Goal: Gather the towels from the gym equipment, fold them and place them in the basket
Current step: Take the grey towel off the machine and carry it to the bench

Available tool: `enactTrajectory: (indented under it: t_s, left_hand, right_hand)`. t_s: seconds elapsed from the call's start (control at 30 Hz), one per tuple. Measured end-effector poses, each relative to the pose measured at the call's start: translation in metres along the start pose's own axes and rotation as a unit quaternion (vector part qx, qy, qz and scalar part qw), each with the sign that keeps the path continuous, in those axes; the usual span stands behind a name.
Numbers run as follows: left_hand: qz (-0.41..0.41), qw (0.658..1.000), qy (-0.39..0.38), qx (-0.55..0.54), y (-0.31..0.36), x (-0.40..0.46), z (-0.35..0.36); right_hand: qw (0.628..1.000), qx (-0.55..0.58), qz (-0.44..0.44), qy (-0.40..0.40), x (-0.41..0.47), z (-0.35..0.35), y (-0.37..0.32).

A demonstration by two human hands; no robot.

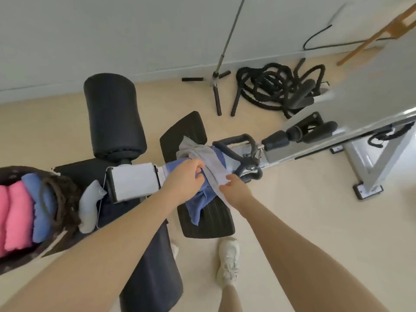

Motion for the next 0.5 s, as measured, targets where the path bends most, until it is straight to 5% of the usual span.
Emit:
enactTrajectory:
  t_s: [0.17, 0.4, 0.5]
  left_hand:
    - [-0.006, 0.994, 0.097, -0.054, -0.018, 0.041, 0.014]
    - [-0.046, 0.986, 0.13, -0.095, -0.033, 0.048, 0.034]
    - [-0.041, 0.981, 0.147, -0.124, -0.02, 0.031, 0.027]
  right_hand:
    - [0.966, -0.245, -0.058, 0.054, 0.086, 0.01, 0.022]
    - [0.961, -0.265, -0.024, 0.072, 0.119, 0.014, 0.045]
    - [0.963, -0.245, -0.078, 0.085, 0.101, -0.009, 0.021]
Point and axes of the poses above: each hand's wrist, its own x-axis towards the middle knuckle, its own z-axis out of the palm, y = z × x, the point moved 8 cm from there along x, towards the middle knuckle, and after that the axes turned 7 degrees about -z, right-handed, at the moved point
